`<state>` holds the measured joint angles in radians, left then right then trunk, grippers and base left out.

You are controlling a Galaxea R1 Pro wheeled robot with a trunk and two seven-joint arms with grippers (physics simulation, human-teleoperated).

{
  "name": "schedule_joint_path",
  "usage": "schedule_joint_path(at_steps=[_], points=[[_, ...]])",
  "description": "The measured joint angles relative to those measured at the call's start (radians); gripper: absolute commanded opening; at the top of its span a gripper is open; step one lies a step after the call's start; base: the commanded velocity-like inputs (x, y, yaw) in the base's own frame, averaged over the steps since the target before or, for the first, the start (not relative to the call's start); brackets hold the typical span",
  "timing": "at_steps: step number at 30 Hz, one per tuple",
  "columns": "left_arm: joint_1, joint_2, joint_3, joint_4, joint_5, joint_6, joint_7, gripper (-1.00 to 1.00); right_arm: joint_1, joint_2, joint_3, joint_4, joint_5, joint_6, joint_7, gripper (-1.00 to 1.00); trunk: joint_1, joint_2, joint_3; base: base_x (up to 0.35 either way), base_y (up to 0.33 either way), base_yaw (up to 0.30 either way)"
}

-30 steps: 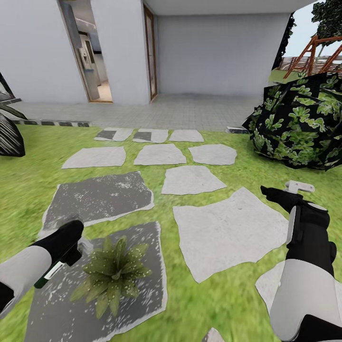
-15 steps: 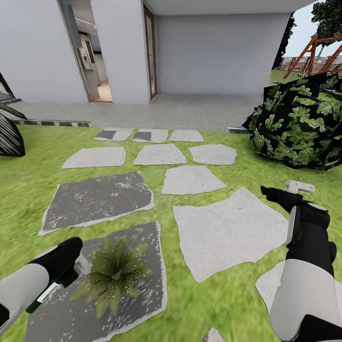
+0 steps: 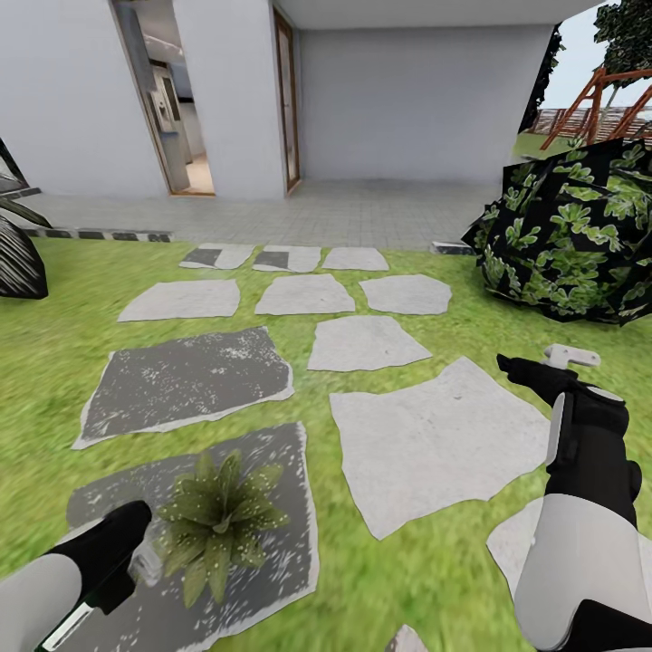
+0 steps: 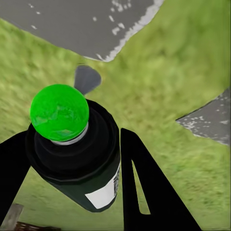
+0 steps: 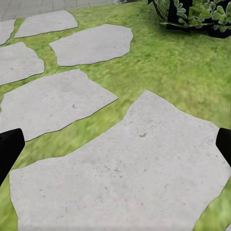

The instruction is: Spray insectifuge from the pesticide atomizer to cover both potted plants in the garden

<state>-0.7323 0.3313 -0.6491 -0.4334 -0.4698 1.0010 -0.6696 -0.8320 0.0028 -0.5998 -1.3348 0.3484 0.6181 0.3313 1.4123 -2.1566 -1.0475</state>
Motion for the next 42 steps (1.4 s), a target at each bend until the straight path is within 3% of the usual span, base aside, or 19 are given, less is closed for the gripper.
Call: schedule_joint_path(at_steps=[8, 12, 20, 29, 42], points=[[-0.001, -0.003, 0.001, -0.001, -0.001, -0.001, 0.000, -1.00, 0.000, 0.000, 0.000, 0.000, 0.000, 0.000, 0.000, 1.00, 0.000, 0.000, 0.000, 0.000, 0.000, -0.056], [-0.023, -0.017, 0.004, -0.001, -0.001, -0.001, -0.001, -1.00, 0.000, 0.000, 0.000, 0.000, 0.000, 0.000, 0.000, 1.00, 0.000, 0.000, 0.000, 0.000, 0.000, -0.239], [-0.076, -0.021, 0.004, -0.001, -0.002, -0.001, -0.001, -1.00, 0.000, 0.000, 0.000, 0.000, 0.000, 0.000, 0.000, 1.00, 0.000, 0.000, 0.000, 0.000, 0.000, -0.040], [-0.065, -0.019, 0.008, 0.000, -0.001, -0.001, -0.001, -1.00, 0.000, 0.000, 0.000, 0.000, 0.000, 0.000, 0.000, 1.00, 0.000, 0.000, 0.000, -0.039, 0.001, 0.000], [-0.065, -0.019, 0.008, 0.000, -0.001, 0.000, -0.001, -1.00, 0.000, -0.002, 0.000, 0.000, 0.000, 0.000, 0.000, 1.00, 0.000, 0.000, 0.000, -0.144, 0.267, -0.068]])
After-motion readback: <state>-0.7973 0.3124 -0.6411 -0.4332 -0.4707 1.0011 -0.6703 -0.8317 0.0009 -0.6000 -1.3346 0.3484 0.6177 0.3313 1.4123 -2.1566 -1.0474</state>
